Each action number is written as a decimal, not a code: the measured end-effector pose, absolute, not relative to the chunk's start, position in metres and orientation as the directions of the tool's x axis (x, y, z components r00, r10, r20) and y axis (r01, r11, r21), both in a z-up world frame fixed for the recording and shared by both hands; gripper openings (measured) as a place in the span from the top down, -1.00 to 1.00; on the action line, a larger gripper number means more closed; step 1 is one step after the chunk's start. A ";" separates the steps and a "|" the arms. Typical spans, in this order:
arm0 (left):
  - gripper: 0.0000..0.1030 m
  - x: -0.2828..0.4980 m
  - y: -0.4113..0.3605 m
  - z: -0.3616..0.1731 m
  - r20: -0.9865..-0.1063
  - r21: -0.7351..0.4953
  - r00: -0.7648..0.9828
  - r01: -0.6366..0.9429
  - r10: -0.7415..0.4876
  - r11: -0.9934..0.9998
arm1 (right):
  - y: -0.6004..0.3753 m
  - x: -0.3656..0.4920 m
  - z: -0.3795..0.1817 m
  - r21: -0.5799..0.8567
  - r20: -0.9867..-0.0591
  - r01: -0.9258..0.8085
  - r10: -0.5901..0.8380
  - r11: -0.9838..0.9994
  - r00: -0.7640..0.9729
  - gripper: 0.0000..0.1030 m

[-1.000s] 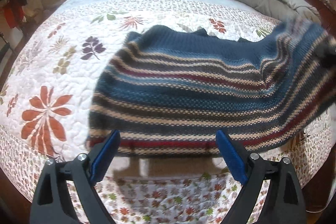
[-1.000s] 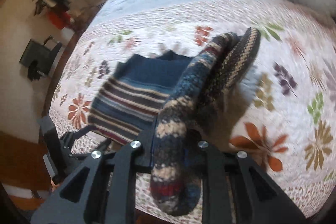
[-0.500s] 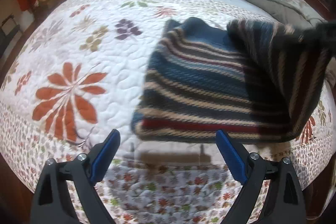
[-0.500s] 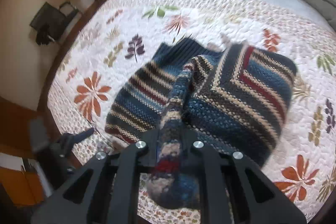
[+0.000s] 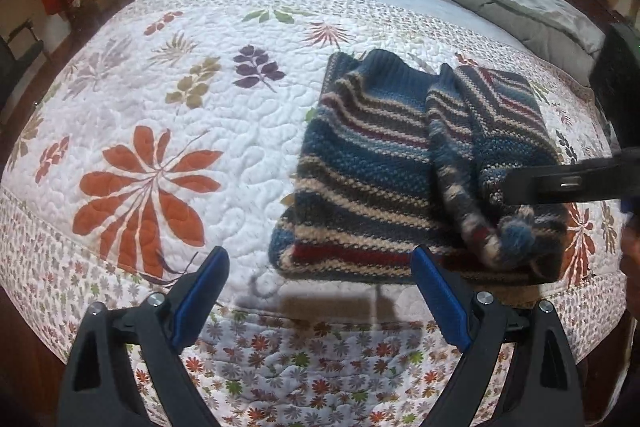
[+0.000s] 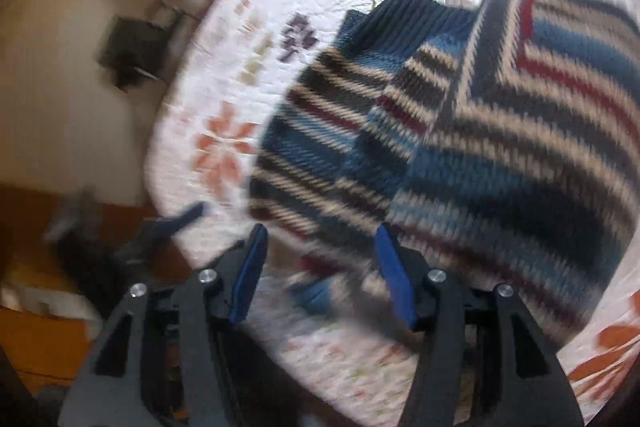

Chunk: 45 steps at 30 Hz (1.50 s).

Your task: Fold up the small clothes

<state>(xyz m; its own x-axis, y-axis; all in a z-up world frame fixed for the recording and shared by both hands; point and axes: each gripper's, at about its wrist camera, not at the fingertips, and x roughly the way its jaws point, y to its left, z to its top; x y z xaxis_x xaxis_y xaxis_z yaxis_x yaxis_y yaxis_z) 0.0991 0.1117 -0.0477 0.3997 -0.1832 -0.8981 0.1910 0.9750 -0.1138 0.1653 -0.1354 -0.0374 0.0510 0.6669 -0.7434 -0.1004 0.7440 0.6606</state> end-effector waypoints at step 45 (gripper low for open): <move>0.64 0.203 -0.073 -0.039 -0.898 -0.316 0.159 0.416 -0.410 0.853 | -0.291 0.083 -0.027 0.393 -0.880 -0.010 0.379 0.920 0.287 -0.15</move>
<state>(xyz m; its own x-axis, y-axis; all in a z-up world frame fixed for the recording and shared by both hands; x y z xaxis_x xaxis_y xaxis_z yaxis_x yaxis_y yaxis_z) 0.2030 -0.0732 -0.0391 0.1587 -0.4097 -0.8983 0.4157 0.8530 -0.3156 0.0829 -0.2914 -0.0271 0.2874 0.3787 -0.8798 -0.0097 0.9196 0.3927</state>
